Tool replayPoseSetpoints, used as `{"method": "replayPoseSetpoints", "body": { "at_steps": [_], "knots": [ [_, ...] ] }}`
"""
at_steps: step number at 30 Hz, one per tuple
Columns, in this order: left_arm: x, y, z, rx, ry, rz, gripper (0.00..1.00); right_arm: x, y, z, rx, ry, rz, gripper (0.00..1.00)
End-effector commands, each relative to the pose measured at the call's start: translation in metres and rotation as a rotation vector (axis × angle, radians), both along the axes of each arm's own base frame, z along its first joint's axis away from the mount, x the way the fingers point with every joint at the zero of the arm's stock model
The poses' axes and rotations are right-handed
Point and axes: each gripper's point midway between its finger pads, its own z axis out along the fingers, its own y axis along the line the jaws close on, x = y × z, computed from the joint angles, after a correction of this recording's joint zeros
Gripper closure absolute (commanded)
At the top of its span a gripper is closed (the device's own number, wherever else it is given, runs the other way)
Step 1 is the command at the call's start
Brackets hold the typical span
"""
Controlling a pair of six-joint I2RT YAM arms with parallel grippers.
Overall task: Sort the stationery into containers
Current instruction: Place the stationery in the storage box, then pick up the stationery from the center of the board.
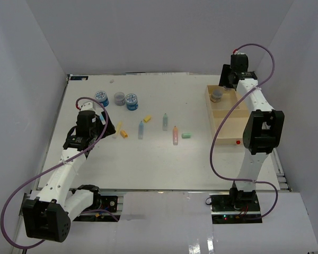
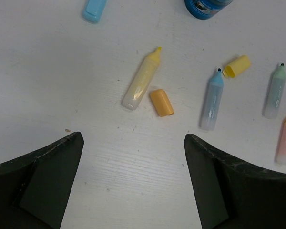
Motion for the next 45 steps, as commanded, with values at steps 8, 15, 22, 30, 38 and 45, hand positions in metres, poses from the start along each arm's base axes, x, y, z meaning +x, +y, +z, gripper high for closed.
{"method": "replayPoseSetpoints", "body": {
  "at_steps": [8, 15, 22, 30, 38, 45],
  "knots": [
    [0.004, -0.005, 0.005, -0.014, -0.024, -0.027, 0.02, 0.021, -0.024, -0.022, 0.015, 0.028, -0.105, 0.41],
    [0.003, -0.005, 0.003, -0.013, -0.019, -0.029, 0.02, 0.027, -0.031, -0.048, 0.026, 0.064, -0.143, 0.37],
    [0.003, -0.005, 0.003, -0.013, -0.018, -0.03, 0.02, 0.032, -0.031, -0.055, 0.036, 0.069, -0.157, 0.3],
    [0.003, -0.005, 0.002, -0.014, -0.016, -0.031, 0.02, 0.036, -0.031, -0.063, 0.043, 0.076, -0.162, 0.28],
    [0.003, -0.004, 0.002, -0.011, -0.016, -0.029, 0.02, 0.041, -0.025, -0.05, 0.063, 0.049, -0.134, 0.19],
    [0.004, -0.003, -0.001, -0.006, -0.006, -0.022, 0.02, 0.025, -0.013, 0.029, 0.088, -0.082, -0.038, 0.09]
  ]
}}
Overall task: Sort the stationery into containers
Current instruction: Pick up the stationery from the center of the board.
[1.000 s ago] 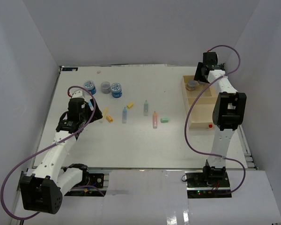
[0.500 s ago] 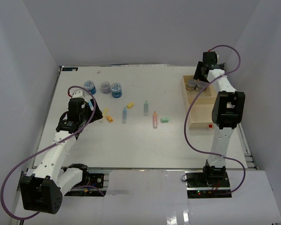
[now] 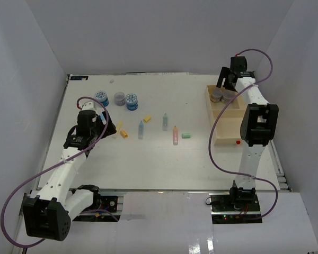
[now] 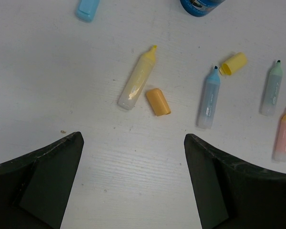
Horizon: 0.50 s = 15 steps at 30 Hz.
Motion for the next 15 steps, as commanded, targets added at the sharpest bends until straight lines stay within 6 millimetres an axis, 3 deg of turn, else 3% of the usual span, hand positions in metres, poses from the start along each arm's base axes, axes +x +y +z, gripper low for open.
{"method": "replayPoseSetpoints", "body": {
  "at_steps": [1, 2, 3, 4, 5, 6, 7, 8, 9, 10, 11, 12, 13, 14, 15],
  "knots": [
    [0.002, 0.001, 0.0, 0.005, -0.008, 0.001, 0.02, -0.006, 0.007, 0.104, 0.002, -0.217, 0.069, 0.06],
    [0.002, 0.001, -0.003, 0.003, 0.003, 0.002, 0.02, -0.016, 0.008, 0.138, -0.002, -0.288, 0.084, 0.04],
    [0.003, -0.001, -0.003, -0.003, 0.006, -0.003, 0.02, -0.028, 0.012, 0.133, 0.006, -0.279, 0.111, 0.02],
    [0.004, -0.001, -0.005, -0.004, 0.011, -0.004, 0.02, -0.036, 0.014, 0.141, 0.007, -0.299, 0.124, 0.03],
    [0.006, -0.001, -0.007, -0.004, 0.02, 0.0, 0.02, -0.052, 0.016, 0.178, 0.003, -0.388, 0.141, 0.05],
    [0.007, 0.0, -0.008, 0.0, 0.024, 0.007, 0.02, -0.068, 0.019, 0.162, 0.015, -0.361, 0.158, 0.07],
    [0.009, 0.0, -0.009, 0.0, 0.028, 0.011, 0.02, -0.079, 0.021, 0.167, 0.019, -0.382, 0.167, 0.1],
    [0.011, 0.0, -0.008, 0.001, 0.033, 0.014, 0.02, -0.102, 0.022, 0.198, 0.02, -0.461, 0.177, 0.1],
    [0.017, -0.001, -0.007, 0.0, 0.04, 0.016, 0.02, -0.116, 0.026, 0.183, 0.036, -0.457, 0.196, 0.1],
    [0.021, -0.002, -0.007, -0.003, 0.043, 0.017, 0.02, -0.128, 0.029, 0.186, 0.046, -0.477, 0.204, 0.1],
    [0.026, -0.002, -0.004, -0.005, 0.042, 0.02, 0.02, -0.15, 0.031, 0.21, 0.063, -0.553, 0.208, 0.1],
    [0.036, -0.003, 0.002, -0.009, 0.039, 0.024, 0.02, -0.163, 0.037, 0.193, 0.086, -0.545, 0.234, 0.1],
    [0.043, -0.003, 0.005, -0.009, 0.035, 0.032, 0.02, -0.173, 0.038, 0.193, 0.095, -0.561, 0.233, 0.1],
    [0.049, -0.004, 0.009, -0.008, 0.035, 0.035, 0.02, -0.193, 0.044, 0.209, 0.115, -0.62, 0.263, 0.1],
    [0.065, -0.007, 0.019, -0.014, 0.023, 0.036, 0.02, -0.202, 0.051, 0.208, 0.145, -0.632, 0.286, 0.1]
  ]
}}
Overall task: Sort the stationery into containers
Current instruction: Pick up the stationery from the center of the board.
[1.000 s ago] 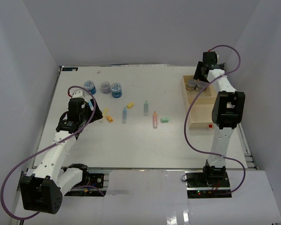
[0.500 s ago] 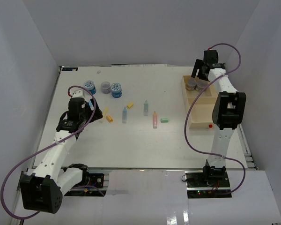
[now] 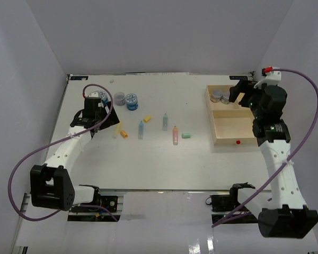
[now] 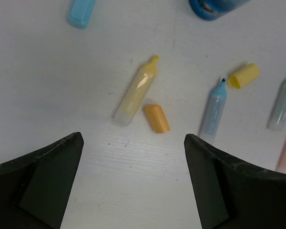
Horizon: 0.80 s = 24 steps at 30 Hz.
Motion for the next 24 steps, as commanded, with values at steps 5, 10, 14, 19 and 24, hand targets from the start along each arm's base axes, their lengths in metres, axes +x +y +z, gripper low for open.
{"method": "replayPoseSetpoints", "body": {
  "at_steps": [5, 10, 14, 19, 24],
  "knots": [
    [0.087, -0.012, 0.059, -0.081, -0.111, 0.086, 0.02, -0.058, 0.039, -0.034, 0.15, -0.066, 0.182, 0.1],
    [0.14, -0.015, 0.064, -0.128, -0.12, 0.182, 0.02, -0.069, 0.053, -0.053, 0.142, -0.078, 0.241, 0.1],
    [0.17, -0.015, 0.035, -0.138, -0.069, 0.255, 0.02, -0.076, 0.064, -0.057, 0.131, -0.079, 0.279, 0.1],
    [0.189, -0.011, 0.014, -0.115, -0.049, 0.315, 0.02, -0.08, 0.063, -0.063, 0.111, -0.08, 0.271, 0.1],
    [0.212, -0.014, 0.003, -0.094, -0.053, 0.326, 0.02, -0.081, 0.064, -0.072, 0.101, -0.064, 0.277, 0.1]
  ]
}}
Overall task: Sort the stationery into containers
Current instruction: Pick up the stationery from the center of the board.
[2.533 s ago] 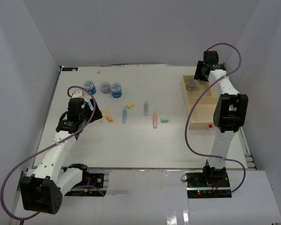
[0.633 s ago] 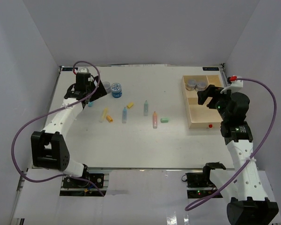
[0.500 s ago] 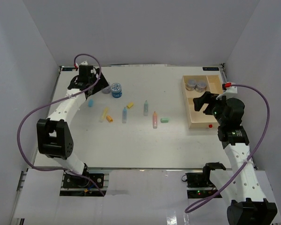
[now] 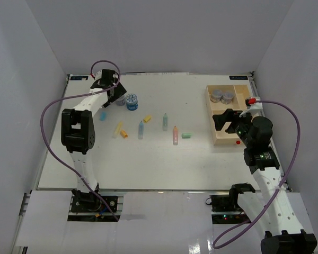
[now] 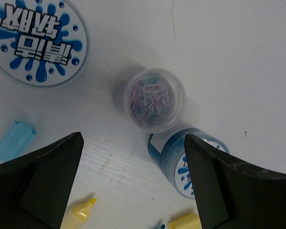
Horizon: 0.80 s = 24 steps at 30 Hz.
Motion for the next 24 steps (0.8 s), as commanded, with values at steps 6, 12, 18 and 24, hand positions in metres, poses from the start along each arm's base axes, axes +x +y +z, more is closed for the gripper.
{"method": "replayPoseSetpoints", "body": {
  "at_steps": [6, 12, 18, 24],
  "knots": [
    [0.033, -0.001, 0.012, 0.03, -0.065, 0.046, 0.02, 0.003, 0.001, -0.001, -0.022, -0.029, 0.007, 0.1],
    [0.043, -0.001, -0.006, 0.042, -0.043, 0.051, 0.02, 0.004, 0.001, -0.007, -0.032, -0.02, 0.007, 0.1],
    [0.048, -0.001, -0.015, 0.059, -0.031, 0.044, 0.02, 0.005, 0.0, -0.012, -0.033, -0.011, 0.006, 0.1],
    [0.048, -0.004, -0.019, 0.061, -0.022, 0.027, 0.11, 0.005, 0.001, -0.015, -0.036, -0.007, 0.006, 0.1]
  ]
}}
